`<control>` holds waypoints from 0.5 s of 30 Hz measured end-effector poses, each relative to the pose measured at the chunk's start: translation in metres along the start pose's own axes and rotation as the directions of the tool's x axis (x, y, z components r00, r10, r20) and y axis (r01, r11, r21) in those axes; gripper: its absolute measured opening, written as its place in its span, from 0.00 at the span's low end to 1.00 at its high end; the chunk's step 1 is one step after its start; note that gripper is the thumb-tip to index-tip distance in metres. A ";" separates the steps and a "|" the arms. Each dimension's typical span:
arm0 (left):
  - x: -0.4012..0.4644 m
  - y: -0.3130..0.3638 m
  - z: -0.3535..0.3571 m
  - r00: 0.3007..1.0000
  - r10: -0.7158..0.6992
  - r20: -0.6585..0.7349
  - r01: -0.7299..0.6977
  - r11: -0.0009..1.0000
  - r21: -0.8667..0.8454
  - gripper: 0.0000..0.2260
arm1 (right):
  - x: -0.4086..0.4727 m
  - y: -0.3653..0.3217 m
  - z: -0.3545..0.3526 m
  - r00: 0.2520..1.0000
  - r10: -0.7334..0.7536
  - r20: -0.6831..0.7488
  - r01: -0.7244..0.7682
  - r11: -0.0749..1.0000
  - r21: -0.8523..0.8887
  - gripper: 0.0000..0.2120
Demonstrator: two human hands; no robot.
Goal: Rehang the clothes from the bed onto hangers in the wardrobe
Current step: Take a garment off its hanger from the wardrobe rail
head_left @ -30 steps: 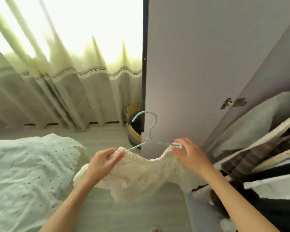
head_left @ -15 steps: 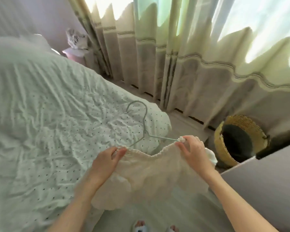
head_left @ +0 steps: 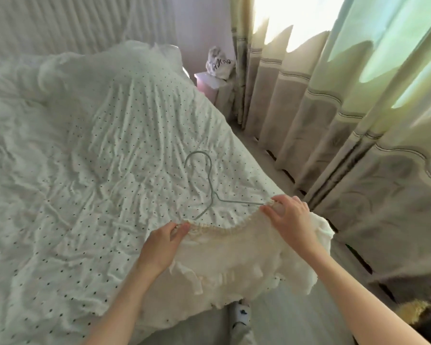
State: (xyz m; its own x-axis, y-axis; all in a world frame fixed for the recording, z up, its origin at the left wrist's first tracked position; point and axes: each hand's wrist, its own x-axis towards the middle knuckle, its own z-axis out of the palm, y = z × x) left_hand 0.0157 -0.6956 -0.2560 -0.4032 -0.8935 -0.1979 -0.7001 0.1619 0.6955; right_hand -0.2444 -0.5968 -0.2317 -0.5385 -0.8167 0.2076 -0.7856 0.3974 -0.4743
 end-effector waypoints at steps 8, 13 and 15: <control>0.092 0.042 0.031 0.993 -0.110 -0.051 0.110 0.994 0.002 0.20 | 0.131 0.050 0.019 0.979 -0.101 0.178 0.102 0.995 0.005 0.16; 0.147 0.032 0.052 0.982 -0.176 -0.069 0.179 0.982 0.051 0.17 | 0.188 0.066 0.057 0.951 -0.127 0.283 0.123 0.992 0.032 0.16; 0.173 0.020 0.064 0.978 -0.201 -0.046 0.204 0.976 0.077 0.15 | 0.211 0.072 0.082 0.936 -0.128 0.328 0.130 0.991 0.017 0.16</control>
State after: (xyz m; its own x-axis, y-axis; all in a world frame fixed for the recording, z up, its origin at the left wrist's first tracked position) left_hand -0.1061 -0.8201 -0.3208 -0.2265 -0.9261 -0.3018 -0.8112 0.0079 0.5847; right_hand -0.3894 -0.7747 -0.2925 -0.3033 -0.9525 -0.0256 -0.8433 0.2809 -0.4582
